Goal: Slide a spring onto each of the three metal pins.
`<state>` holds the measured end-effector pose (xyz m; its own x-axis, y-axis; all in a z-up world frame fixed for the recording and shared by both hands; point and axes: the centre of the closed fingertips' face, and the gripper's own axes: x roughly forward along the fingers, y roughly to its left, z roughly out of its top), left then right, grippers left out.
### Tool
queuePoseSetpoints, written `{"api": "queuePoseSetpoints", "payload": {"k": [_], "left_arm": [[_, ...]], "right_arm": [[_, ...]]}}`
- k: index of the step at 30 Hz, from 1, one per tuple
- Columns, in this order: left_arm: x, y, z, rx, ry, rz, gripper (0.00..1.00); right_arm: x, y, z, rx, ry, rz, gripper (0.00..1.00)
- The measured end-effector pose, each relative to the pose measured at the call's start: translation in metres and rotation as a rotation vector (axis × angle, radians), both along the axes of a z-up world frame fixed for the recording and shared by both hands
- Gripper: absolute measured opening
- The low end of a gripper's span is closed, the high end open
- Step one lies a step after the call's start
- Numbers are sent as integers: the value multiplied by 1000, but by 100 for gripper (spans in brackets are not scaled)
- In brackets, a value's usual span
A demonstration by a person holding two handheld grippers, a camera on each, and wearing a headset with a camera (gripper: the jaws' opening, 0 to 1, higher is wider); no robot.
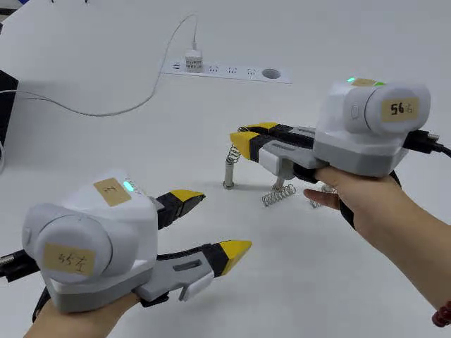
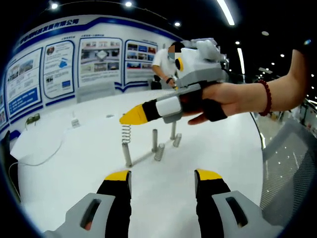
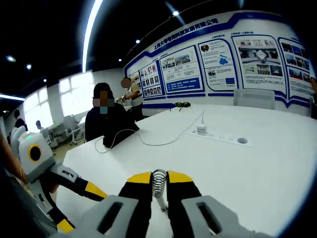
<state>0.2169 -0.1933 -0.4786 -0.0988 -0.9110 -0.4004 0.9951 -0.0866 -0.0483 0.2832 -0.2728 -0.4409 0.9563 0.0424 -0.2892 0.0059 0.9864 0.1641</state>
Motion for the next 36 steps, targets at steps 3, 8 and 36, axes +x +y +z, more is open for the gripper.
{"api": "queuePoseSetpoints", "payload": {"k": [3,8,36], "left_arm": [[1,0,0,1,0,2,54],[1,0,0,4,2,3,56],[0,3,-4,22,13,12,62]], "right_arm": [[1,0,-2,-16,7,3,11],[2,3,-5,-51,19,10,11],[7,9,-29,-152,87,50,11]]}}
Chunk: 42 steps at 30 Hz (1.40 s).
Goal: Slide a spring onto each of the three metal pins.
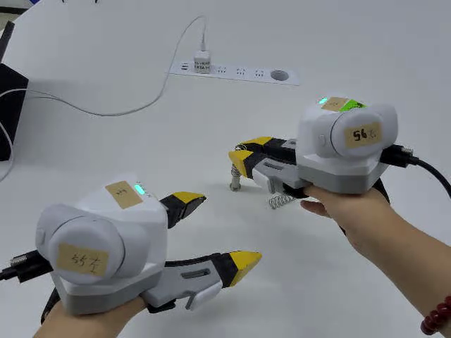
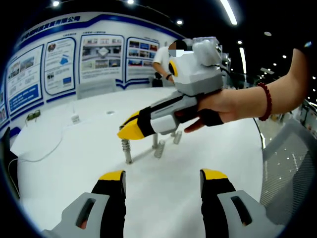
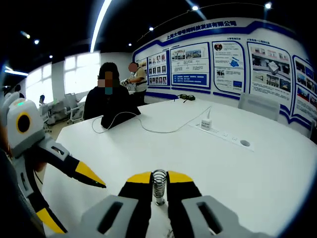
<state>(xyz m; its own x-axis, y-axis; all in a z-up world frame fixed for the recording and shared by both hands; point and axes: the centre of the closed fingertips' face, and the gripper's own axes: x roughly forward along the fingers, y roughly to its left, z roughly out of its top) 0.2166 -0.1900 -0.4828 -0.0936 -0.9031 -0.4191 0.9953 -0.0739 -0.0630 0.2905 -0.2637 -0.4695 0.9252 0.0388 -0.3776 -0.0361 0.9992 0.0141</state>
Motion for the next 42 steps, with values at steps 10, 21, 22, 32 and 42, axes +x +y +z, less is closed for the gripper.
{"api": "queuePoseSetpoints", "payload": {"k": [10,21,22,32,42], "left_arm": [[2,1,0,1,4,2,62],[0,1,-1,4,11,1,61],[0,2,0,4,11,0,61],[1,2,0,2,12,2,61],[2,2,1,1,11,3,60]], "right_arm": [[2,0,-9,-2,21,-3,12],[2,1,-20,13,47,-6,12],[2,1,-20,11,49,-5,12],[2,2,-27,9,72,-5,11],[2,2,-31,0,83,-2,12]]}}
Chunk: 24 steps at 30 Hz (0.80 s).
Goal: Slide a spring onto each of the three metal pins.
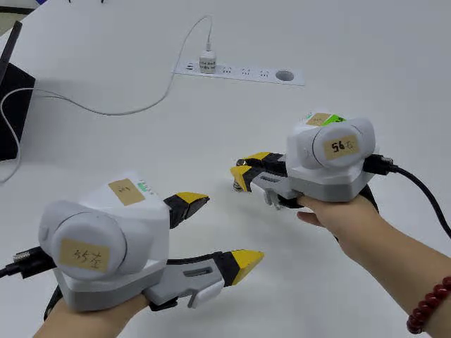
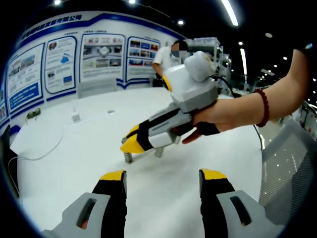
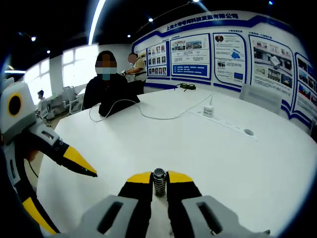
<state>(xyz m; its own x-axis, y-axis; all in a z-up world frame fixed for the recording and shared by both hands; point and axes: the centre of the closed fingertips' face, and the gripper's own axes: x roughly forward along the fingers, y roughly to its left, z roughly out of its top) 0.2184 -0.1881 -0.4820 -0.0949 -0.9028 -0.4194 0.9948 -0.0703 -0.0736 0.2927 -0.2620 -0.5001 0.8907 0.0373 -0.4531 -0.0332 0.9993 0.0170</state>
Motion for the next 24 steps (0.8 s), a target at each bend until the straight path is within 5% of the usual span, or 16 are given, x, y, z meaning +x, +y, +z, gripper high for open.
{"api": "queuePoseSetpoints", "payload": {"k": [24], "left_arm": [[0,-11,4,-1,-36,-12,59]], "right_arm": [[-27,-9,38,47,-39,-54,32]]}}
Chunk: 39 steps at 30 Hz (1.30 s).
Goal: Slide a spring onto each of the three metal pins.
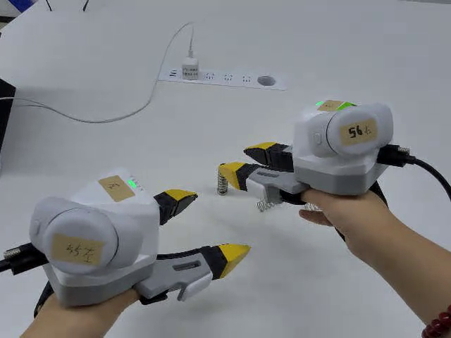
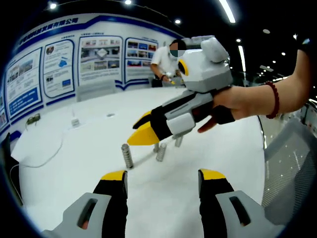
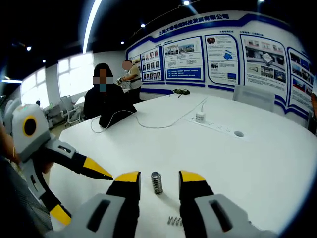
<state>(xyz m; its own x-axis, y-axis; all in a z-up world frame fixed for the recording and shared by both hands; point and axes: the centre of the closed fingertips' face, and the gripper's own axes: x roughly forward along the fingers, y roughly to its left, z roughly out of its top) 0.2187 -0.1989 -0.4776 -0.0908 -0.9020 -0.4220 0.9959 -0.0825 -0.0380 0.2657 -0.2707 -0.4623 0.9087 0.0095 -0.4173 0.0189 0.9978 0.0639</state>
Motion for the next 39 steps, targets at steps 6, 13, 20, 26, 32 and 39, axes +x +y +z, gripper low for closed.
{"api": "queuePoseSetpoints", "payload": {"k": [6,13,20,26,32,39], "left_arm": [[-3,-5,-1,6,-10,-12,58],[-7,-12,-3,10,-39,-31,57],[-9,-19,-6,15,-55,-45,55],[-7,-27,-9,23,-65,-54,53],[-7,-36,-13,33,-76,-68,50],[-8,-48,-20,45,-79,-84,47]], "right_arm": [[-14,-5,5,7,3,-17,39],[-33,-9,8,11,8,-31,44],[-50,-16,10,19,-1,-59,45],[-64,-19,11,24,-5,-71,48],[-77,-25,11,27,-3,-89,51],[-88,-26,10,24,-3,-95,52]]}}
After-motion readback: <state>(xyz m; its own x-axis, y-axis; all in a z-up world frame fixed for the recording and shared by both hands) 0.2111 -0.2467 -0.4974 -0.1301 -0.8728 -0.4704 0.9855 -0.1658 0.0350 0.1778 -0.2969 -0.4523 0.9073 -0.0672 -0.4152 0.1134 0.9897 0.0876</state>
